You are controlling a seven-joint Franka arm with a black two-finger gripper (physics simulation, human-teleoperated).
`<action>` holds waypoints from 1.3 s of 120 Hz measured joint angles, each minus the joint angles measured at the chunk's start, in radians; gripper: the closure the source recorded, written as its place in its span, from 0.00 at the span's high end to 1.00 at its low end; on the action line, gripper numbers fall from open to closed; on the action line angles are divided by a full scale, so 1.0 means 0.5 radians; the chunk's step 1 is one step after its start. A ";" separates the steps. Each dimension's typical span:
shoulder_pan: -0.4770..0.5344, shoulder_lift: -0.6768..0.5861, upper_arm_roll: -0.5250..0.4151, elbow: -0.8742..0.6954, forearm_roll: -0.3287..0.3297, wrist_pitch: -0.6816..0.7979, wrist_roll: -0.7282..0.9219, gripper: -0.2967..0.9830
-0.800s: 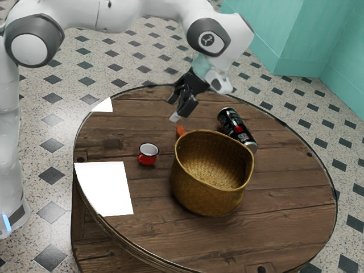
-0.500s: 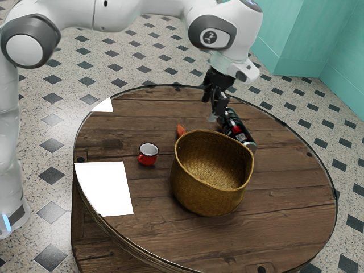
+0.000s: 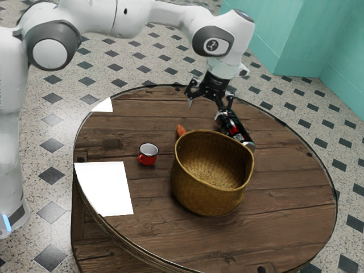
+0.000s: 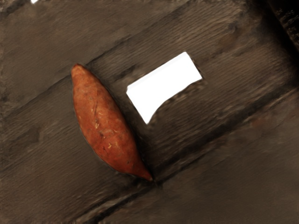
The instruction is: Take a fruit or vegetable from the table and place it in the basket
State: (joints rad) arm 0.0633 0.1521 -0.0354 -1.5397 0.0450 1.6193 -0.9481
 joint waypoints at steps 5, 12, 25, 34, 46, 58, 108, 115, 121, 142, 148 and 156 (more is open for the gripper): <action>0.031 0.037 0.001 -0.001 -0.027 0.016 -0.088 0.77; 0.023 0.079 0.001 -0.001 -0.055 0.034 -0.202 0.77; 0.019 0.123 0.033 -0.003 -0.089 0.060 -0.377 0.77; 0.027 0.135 0.071 -0.007 -0.102 0.076 -0.466 0.77; 0.029 0.185 0.112 -0.019 -0.128 0.116 -0.560 0.77; 0.030 0.215 0.156 -0.044 -0.163 0.178 -0.634 0.77; -0.113 -0.071 0.283 -0.528 -0.248 0.291 -0.823 0.77; -0.116 -0.094 0.285 -0.576 -0.255 0.295 -0.844 0.77; -0.117 -0.099 0.285 -0.600 -0.268 0.298 -0.860 0.77; -0.013 -0.069 0.286 -0.572 -0.291 0.318 -0.894 0.77; 0.017 -0.032 0.286 -0.561 -0.295 0.336 -0.897 0.77; 0.020 0.015 0.284 -0.549 -0.297 0.362 -0.900 0.77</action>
State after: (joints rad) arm 0.0731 0.1594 0.1065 -1.8142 -0.1034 1.8001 -1.3980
